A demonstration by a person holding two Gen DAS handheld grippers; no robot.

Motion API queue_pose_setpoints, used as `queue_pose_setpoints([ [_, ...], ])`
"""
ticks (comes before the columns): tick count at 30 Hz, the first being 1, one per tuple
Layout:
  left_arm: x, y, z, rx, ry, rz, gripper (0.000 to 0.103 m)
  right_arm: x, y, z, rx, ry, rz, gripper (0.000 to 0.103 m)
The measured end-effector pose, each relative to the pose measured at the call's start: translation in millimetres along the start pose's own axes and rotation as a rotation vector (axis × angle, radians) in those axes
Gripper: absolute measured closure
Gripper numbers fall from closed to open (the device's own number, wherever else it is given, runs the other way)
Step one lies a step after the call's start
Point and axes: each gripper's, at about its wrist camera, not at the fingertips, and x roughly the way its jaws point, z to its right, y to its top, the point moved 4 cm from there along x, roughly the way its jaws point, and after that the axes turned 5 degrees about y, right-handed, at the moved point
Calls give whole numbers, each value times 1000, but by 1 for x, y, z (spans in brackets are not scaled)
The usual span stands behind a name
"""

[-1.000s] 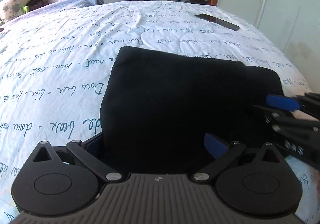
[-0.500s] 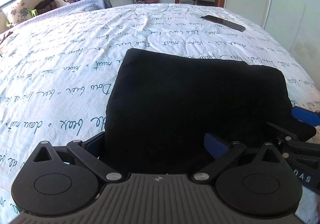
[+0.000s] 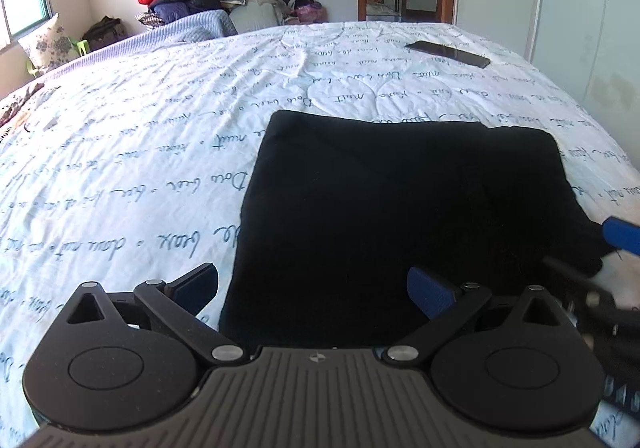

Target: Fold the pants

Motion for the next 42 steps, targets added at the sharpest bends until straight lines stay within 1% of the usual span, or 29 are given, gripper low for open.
queue_pose_setpoints([
  [5,-25,-11,-8,6,4,-7,2,-32,-11,-21,-27,33,4,28],
  [8,-38,-20,-16,-4,25,-7,2,-46,-17,-29,-20,58,4,28],
  [13,-51,-34,-29,-27,35,-21,2,-58,-24,-39,-33,63,2,28],
  [19,-60,-42,-39,-33,53,-25,2,-66,-28,-48,-38,73,10,28],
  [25,-65,-49,-39,-37,54,-30,2,-70,-33,-52,19,73,3,27],
  [28,-67,-53,-37,-34,58,-32,2,-69,-39,-55,45,79,-9,25],
  [34,-75,-62,-39,-53,73,-27,1,-74,-48,-57,61,37,-7,24],
  [36,-78,-68,-43,-64,80,-19,1,-75,-52,-57,102,39,3,19],
  [37,-77,-73,-45,-70,85,-18,1,-74,-54,-57,122,41,1,19],
  [41,-69,-91,-53,-91,92,-50,1,-53,-70,-64,184,26,-61,18],
  [42,-66,-95,-55,-88,97,-56,1,-48,-74,-66,194,12,-71,15],
])
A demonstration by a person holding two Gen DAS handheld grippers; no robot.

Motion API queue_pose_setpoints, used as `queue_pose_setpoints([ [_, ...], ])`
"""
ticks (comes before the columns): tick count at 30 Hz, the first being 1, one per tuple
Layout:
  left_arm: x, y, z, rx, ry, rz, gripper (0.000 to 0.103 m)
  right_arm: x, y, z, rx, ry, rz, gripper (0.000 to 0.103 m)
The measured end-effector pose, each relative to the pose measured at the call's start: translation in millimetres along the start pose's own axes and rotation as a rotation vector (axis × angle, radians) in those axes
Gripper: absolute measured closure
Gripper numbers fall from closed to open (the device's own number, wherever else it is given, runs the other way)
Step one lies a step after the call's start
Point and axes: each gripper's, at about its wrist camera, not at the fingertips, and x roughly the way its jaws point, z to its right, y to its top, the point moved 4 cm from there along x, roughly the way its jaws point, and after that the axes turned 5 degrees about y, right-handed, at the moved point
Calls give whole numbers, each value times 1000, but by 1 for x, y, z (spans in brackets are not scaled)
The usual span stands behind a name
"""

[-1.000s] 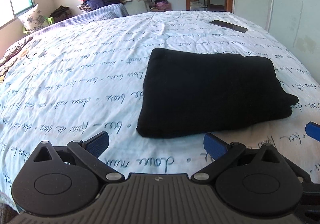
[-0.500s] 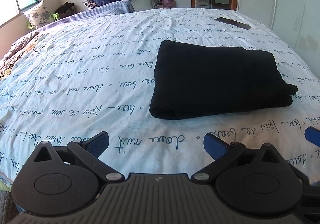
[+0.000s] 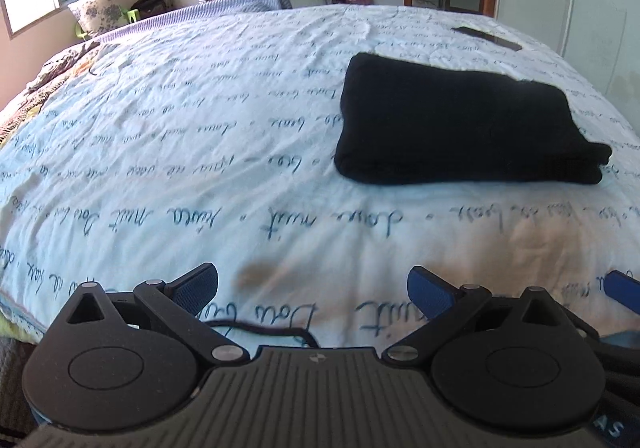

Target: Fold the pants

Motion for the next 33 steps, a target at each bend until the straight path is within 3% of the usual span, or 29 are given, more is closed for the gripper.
queue_pose_setpoints([
  [5,11,-6,-9,-29,-2,-22,1,12,-10,-20,-82,-87,21,0],
  [33,12,-7,-7,-26,5,-25,0,11,-14,-18,-89,-78,46,0],
])
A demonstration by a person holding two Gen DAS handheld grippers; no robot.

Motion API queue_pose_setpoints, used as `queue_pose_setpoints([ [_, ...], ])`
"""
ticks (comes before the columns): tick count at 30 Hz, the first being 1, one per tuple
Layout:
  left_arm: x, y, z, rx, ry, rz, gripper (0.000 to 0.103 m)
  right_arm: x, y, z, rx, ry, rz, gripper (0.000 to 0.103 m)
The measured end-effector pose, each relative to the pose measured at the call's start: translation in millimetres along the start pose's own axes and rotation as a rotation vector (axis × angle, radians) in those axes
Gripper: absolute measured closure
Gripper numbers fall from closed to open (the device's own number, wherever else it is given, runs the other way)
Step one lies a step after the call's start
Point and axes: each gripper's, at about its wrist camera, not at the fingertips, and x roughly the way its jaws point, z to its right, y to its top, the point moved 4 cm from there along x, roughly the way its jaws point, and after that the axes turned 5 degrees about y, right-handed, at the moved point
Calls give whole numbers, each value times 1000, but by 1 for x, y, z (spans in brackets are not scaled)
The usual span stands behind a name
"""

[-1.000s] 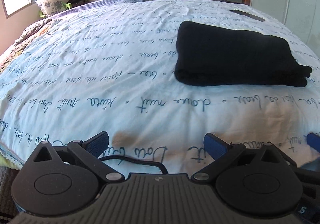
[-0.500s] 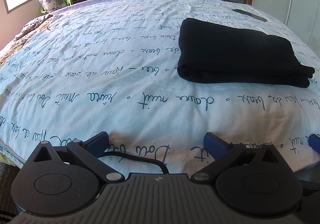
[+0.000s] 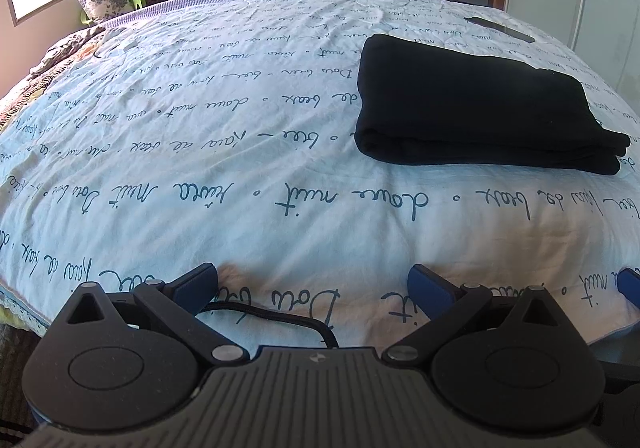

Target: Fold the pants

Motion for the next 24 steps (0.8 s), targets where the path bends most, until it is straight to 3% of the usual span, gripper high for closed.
queue_pose_setpoints([
  [18,0,0,0,-1,-1,1,0,0,0,0,-2,0,0,0],
  [24,-12,9,-13,-55,5,54,1,-7,4,3,-2,44,5,0],
])
